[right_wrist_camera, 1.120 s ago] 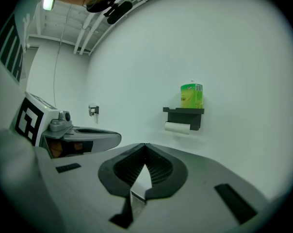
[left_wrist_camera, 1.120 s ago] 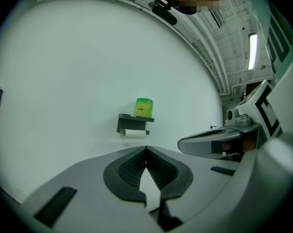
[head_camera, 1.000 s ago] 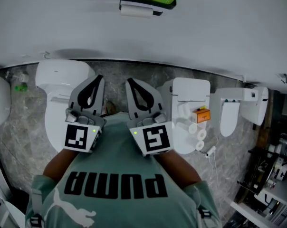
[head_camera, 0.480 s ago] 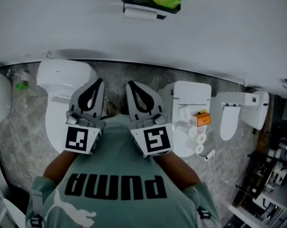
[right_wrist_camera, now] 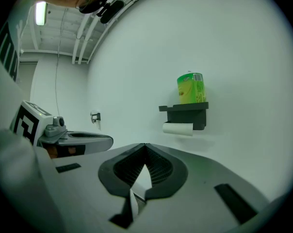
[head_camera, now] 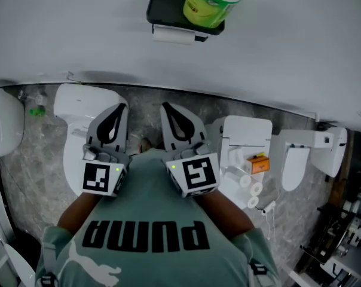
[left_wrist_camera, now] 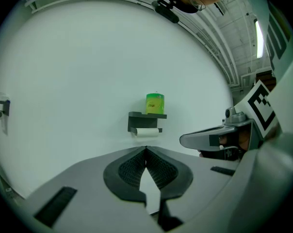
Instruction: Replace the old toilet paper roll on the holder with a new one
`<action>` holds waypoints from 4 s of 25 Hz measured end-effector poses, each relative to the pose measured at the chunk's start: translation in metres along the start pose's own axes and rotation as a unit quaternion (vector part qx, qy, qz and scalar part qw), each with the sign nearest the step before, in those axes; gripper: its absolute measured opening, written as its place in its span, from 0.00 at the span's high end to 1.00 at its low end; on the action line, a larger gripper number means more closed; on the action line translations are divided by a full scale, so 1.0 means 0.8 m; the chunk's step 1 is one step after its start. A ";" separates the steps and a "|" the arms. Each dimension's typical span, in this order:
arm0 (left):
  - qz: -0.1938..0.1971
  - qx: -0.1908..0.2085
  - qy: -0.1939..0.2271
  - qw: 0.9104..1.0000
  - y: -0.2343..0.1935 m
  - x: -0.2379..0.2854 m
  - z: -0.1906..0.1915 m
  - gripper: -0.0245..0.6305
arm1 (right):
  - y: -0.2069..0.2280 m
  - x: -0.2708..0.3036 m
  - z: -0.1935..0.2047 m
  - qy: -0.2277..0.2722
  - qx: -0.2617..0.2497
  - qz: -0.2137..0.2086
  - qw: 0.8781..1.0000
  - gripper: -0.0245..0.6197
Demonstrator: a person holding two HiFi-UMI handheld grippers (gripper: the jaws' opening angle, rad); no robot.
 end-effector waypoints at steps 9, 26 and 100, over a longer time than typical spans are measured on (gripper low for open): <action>-0.033 0.020 -0.027 0.999 0.000 0.045 -0.017 0.96 | 0.051 0.030 -0.015 0.007 0.024 -0.028 0.999 0.95; -0.083 0.033 -0.091 0.992 0.032 0.114 -0.017 0.96 | 0.133 0.068 -0.009 -0.007 0.085 -0.097 0.992 0.95; 0.024 0.044 -0.053 0.997 -0.064 0.189 -0.029 0.96 | 0.174 0.172 -0.005 0.086 0.541 -0.080 0.832 0.68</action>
Point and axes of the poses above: the fingertips, and each gripper's own axes: x forward along the fingers, y to its right, z out of its underside, the point moved 9 cm from there along -x, backward along the fingers, and after that the axes turned 5 degrees about x, right-handed, at the moved point
